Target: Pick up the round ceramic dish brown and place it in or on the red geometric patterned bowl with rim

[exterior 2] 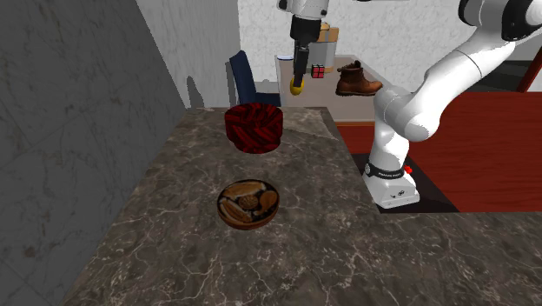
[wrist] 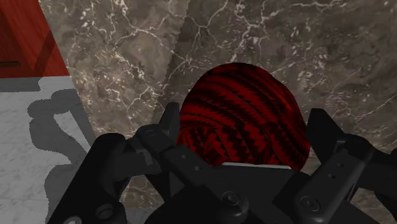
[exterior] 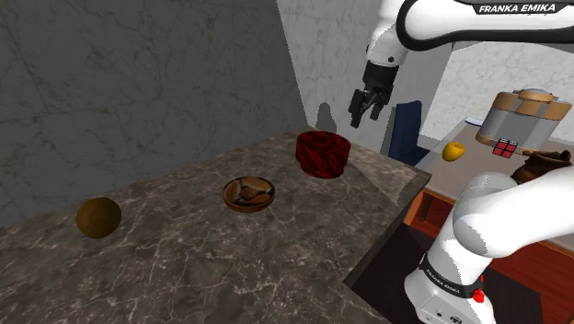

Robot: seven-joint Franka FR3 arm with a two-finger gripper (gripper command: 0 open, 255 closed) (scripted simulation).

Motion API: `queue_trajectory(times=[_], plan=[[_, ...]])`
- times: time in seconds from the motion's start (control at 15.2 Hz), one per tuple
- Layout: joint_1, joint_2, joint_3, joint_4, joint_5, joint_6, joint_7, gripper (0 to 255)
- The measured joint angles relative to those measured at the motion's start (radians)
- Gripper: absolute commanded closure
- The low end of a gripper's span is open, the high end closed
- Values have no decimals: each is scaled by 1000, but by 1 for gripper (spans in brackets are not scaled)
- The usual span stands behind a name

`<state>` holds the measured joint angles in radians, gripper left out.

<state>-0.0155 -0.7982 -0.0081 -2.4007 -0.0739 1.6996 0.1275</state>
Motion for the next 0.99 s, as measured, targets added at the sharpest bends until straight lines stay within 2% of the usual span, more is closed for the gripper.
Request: queue_trajectory(times=[0.13, 0.33, 0.66, 0.99], plan=[[0, -15, -1, -23, 15, 14, 15, 0], [2, -73, -3, -133, 99, 100, 93, 0], [26, -174, 19, -330, 280, 286, 246, 0], [99, -220, 83, -506, 501, 542, 397, 0]])
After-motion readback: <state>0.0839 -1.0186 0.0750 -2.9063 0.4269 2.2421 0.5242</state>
